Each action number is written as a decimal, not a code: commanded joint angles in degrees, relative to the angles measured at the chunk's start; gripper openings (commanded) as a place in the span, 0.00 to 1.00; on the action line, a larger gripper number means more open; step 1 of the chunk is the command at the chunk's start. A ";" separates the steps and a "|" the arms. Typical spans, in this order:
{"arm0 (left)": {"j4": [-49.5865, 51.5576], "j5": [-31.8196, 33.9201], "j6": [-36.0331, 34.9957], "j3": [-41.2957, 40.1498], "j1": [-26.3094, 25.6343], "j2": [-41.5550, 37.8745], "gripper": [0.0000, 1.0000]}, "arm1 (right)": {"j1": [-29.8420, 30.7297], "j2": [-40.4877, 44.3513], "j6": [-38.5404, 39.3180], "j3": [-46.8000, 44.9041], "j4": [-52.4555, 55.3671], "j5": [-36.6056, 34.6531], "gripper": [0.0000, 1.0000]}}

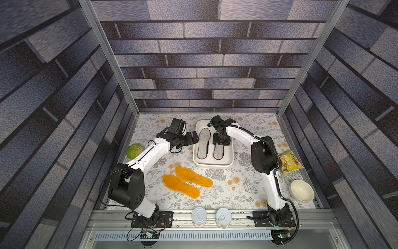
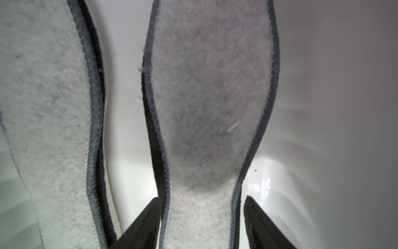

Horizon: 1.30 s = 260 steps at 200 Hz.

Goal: Put the insoles into the storage box
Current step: Place the insole in the storage box, then pick up the insole from the center of the board.

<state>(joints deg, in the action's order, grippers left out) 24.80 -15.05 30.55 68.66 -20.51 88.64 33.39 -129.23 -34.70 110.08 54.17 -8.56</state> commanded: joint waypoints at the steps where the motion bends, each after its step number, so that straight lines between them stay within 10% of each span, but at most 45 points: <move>1: 0.34 -0.15 0.83 0.35 0.21 -0.79 1.00 | 0.36 1.51 -0.01 -0.75 1.46 -0.23 0.65; 260: 4.70 7.31 4.93 -4.70 2.56 -8.52 1.00 | 0.72 31.67 14.92 -22.01 -12.12 15.19 0.76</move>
<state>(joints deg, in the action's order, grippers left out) 26.74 -10.24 33.45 66.11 -18.87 83.37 33.65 -101.10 -24.25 91.85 44.42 3.55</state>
